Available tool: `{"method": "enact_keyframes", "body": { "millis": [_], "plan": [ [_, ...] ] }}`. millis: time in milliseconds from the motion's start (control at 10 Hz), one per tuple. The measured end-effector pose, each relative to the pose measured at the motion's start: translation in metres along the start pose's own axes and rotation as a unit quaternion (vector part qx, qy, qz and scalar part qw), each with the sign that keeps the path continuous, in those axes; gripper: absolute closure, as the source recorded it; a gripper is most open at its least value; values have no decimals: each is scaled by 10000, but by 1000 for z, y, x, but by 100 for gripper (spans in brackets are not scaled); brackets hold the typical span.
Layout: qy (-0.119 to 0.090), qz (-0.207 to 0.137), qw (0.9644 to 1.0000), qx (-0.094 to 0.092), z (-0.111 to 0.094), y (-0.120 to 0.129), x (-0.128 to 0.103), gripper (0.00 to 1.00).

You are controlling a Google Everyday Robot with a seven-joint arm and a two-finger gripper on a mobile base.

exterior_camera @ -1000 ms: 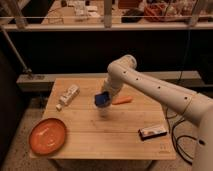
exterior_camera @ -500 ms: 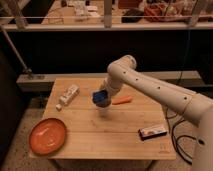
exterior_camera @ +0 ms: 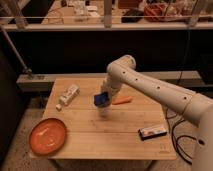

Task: Place the white sponge in the ceramic cup

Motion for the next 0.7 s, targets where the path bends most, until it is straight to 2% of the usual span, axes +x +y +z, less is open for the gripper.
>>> {"method": "enact_keyframes", "body": {
  "millis": [400,500,700],
  "plan": [
    [-4,14,10000,31,1,-2,-1,46],
    [-9,9,10000,30,1,-2,-1,44],
    [-17,7,10000,27,1,-2,-3,34]
  ]
}}
